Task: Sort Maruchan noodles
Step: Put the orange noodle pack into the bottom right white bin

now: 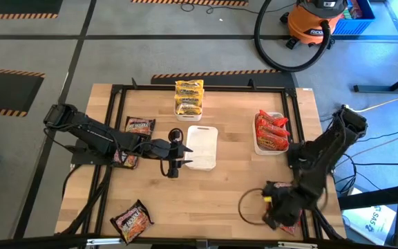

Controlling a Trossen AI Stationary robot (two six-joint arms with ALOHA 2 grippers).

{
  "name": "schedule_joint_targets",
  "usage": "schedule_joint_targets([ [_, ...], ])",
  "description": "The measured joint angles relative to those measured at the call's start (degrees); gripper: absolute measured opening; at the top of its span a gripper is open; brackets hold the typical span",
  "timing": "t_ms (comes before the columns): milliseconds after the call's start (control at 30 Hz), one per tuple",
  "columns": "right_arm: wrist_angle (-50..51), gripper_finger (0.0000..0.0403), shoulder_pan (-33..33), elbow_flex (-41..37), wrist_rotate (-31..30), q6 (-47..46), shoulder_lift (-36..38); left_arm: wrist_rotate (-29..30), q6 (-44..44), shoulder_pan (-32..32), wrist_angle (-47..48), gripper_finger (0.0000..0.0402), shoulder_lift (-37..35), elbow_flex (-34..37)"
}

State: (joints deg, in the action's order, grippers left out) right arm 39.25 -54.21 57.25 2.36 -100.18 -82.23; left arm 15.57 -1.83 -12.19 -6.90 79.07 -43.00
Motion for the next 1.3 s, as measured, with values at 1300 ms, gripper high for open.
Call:
schedule_joint_targets([
  [1300,-2.8,0.0122,18.7,0.0,-14.2,24.5,-14.2,0.0,-0.2,0.0,-0.3,0.0179,0.0,0.0],
])
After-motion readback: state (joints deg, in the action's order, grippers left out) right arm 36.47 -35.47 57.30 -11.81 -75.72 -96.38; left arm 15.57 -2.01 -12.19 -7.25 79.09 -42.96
